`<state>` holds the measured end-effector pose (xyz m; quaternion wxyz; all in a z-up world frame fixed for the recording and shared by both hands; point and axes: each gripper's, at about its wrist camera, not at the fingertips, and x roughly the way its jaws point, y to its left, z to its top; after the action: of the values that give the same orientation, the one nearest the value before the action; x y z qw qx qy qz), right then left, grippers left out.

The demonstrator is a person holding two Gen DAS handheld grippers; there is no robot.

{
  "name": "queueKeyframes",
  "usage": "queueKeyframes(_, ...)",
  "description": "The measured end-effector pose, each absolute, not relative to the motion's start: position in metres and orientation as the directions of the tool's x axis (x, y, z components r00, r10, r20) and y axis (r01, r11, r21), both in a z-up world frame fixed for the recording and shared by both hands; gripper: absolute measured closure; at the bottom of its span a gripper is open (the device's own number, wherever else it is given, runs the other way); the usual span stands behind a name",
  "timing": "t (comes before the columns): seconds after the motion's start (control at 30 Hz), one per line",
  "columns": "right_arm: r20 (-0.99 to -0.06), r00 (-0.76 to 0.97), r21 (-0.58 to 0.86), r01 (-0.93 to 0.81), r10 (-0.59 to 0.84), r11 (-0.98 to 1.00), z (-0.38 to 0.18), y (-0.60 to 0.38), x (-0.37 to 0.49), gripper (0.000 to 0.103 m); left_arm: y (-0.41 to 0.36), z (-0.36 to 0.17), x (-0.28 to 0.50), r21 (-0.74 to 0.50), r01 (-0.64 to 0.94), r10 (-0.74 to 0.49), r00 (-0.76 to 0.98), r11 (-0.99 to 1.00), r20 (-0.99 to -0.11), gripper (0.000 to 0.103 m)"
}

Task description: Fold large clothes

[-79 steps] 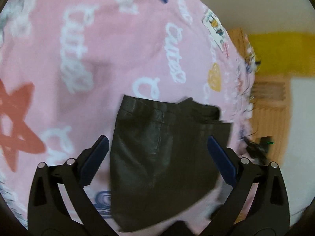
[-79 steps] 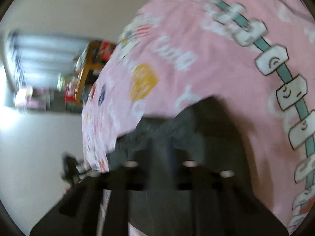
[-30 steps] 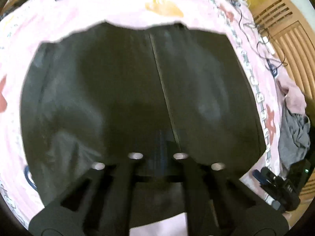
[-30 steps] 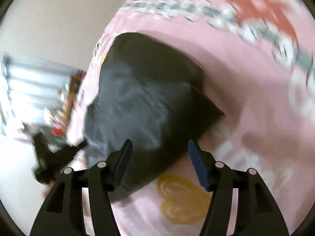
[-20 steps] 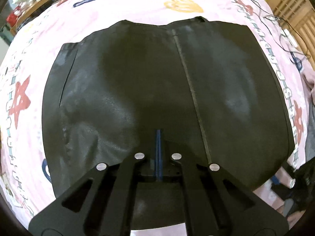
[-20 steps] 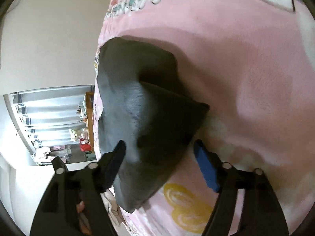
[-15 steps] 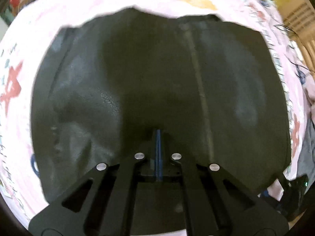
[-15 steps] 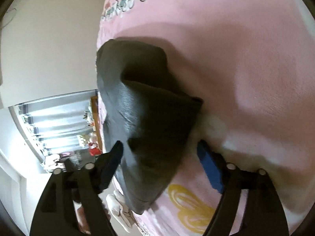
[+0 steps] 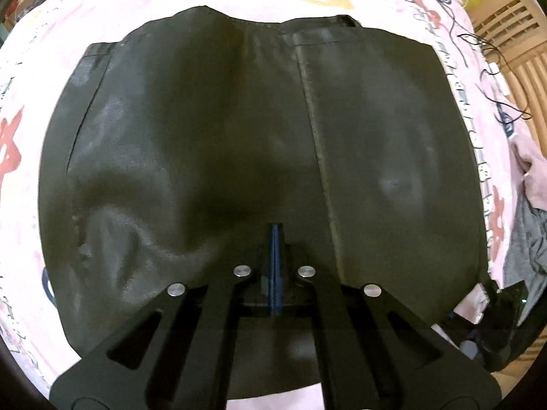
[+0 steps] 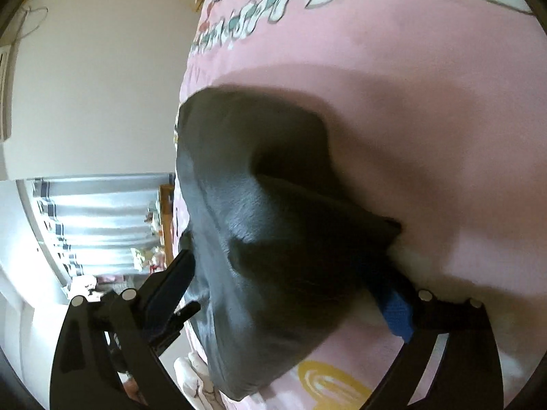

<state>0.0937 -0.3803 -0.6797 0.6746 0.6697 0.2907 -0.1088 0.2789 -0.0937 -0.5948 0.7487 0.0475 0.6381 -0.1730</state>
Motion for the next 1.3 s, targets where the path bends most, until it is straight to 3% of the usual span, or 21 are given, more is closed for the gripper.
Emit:
queueKeyframes(0.17,-0.573,0.782,0.815,0.575,0.245,0.069,-0.683,-0.383,0.116,0.007,-0.081,-0.637,0.290,-0.193,0.235,-0.214,0.066,0.953,-0.975,0.103)
queueKeyframes(0.2,-0.589,0.767,0.805,0.583,0.253,0.106,-0.680,-0.380,0.119,0.017,-0.082,-0.639,0.291,-0.193,0.239,-0.214,0.065,0.952,-0.975,0.103)
queueKeyframes(0.23,-0.618,0.744,0.785,0.602,0.255,0.148,-0.676,-0.378,0.120,0.045,-0.082,-0.640,0.291,-0.188,0.246,-0.209,0.065,0.951,-0.976,0.103)
queueKeyframes(0.3,-0.624,0.737,0.781,0.599,0.258,0.177,-0.672,-0.375,0.120,0.059,-0.081,-0.639,0.291,-0.189,0.238,-0.210,0.063,0.953,-0.976,0.103)
queueKeyframes(0.43,-0.623,0.730,0.780,0.605,0.281,0.159,-0.677,-0.381,0.130,0.064,-0.084,-0.616,0.285,-0.214,0.265,-0.249,0.106,0.940,-0.963,0.103)
queueKeyframes(0.53,-0.613,0.739,0.790,0.583,0.280,0.191,-0.666,-0.374,0.130,0.080,-0.081,-0.631,0.295,-0.217,0.250,-0.240,0.064,0.943,-0.969,0.103)
queueKeyframes(0.7,-0.612,0.742,0.785,0.531,0.272,0.318,-0.626,-0.368,0.157,0.085,-0.061,-0.660,0.317,-0.366,0.125,-0.369,-0.006,0.922,-0.930,0.102)
queueKeyframes(0.8,-0.606,0.751,0.768,0.469,0.261,0.435,-0.592,-0.359,0.168,0.090,-0.058,-0.662,0.320,-0.382,0.114,-0.383,-0.022,0.917,-0.924,0.101)
queueKeyframes(0.9,-0.613,0.749,0.724,0.405,0.251,0.559,-0.559,-0.342,0.186,0.091,-0.061,-0.649,0.316,-0.358,0.141,-0.359,-0.015,0.923,-0.933,0.103)
queueKeyframes(1.03,-0.609,0.748,0.691,0.336,0.264,0.640,-0.535,-0.326,0.209,0.091,-0.056,-0.602,0.289,-0.509,0.125,-0.515,0.022,0.852,-0.857,0.103)
queueKeyframes(1.1,-0.621,0.742,0.656,0.318,0.251,0.684,-0.529,-0.319,0.211,0.091,-0.059,-0.592,0.269,-0.518,0.139,-0.524,0.011,0.844,-0.851,0.103)
queueKeyframes(1.3,-0.662,0.694,0.568,0.218,0.283,0.794,-0.522,-0.287,0.228,0.091,-0.074,-0.653,0.247,-0.576,0.049,-0.572,-0.070,0.816,-0.817,0.102)
